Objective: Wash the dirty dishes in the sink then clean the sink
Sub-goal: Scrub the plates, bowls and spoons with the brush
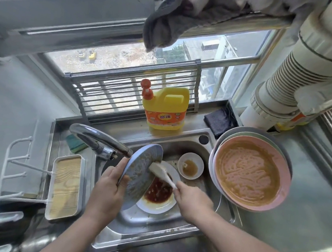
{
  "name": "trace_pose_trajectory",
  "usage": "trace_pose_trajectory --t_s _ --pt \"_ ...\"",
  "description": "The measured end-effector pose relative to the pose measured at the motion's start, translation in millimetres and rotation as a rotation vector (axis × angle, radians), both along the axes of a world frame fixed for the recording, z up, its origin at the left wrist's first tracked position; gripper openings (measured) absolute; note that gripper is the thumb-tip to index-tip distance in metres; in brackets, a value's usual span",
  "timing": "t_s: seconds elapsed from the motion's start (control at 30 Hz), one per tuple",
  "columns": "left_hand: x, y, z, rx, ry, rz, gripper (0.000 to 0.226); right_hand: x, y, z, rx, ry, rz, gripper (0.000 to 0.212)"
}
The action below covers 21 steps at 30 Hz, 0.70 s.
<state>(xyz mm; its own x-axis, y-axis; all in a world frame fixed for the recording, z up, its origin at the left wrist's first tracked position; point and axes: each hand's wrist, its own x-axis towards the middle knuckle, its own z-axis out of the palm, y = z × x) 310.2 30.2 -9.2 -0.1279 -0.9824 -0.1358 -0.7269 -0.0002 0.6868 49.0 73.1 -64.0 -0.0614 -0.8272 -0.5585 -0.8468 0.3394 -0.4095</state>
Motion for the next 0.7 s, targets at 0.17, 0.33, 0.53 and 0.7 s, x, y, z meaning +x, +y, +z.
trace_pose_trajectory --t_s 0.17,0.33,0.53,0.7 --pt "-25.4 -6.7 -0.5 -0.063 0.038 0.163 0.045 53.1 57.5 -6.4 0.127 -0.356 -0.117 0.03" --pt "-25.4 -3.4 -3.8 -0.034 0.085 0.188 0.043 32.0 66.1 0.6 0.189 -0.422 -0.092 0.031" --pt "-11.0 -2.3 -5.9 0.195 0.177 0.191 0.061 -9.2 -13.5 18.0 0.061 -0.059 -0.125 0.035" --pt "-21.4 -2.2 -16.9 0.246 0.228 0.319 0.047 60.5 -23.4 40.5 -0.046 -0.35 -0.195 0.039"
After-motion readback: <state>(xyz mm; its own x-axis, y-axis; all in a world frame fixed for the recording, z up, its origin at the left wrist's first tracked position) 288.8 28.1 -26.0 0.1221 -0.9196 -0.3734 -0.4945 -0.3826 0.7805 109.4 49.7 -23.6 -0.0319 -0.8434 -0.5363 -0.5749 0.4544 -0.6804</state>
